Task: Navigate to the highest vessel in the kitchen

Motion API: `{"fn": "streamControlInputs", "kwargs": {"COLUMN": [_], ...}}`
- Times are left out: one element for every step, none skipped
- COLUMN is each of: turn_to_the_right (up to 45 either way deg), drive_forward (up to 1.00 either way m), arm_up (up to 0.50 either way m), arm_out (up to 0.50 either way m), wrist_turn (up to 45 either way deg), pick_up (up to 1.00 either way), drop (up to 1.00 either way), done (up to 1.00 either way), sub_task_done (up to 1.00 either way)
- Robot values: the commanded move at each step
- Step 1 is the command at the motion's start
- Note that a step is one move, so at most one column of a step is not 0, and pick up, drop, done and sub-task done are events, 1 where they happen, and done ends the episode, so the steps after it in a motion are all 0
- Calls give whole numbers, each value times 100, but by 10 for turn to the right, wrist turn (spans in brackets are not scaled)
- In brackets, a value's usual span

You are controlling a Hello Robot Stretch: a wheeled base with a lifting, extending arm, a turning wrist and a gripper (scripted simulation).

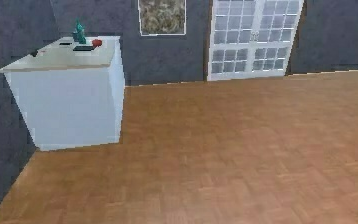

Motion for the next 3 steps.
{"fn": "streamControlInputs", "kwargs": {"turn_to_the_right": [0,30,0], "drive_forward": [100,0,75], "arm_up": [0,0,0], "arm_out": [0,0,0], "wrist_turn": [0,0,0], "pick_up": [0,0,0], "drop": [0,0,0], "done": [0,0,0], "sub_task_done": [0,0,0]}}
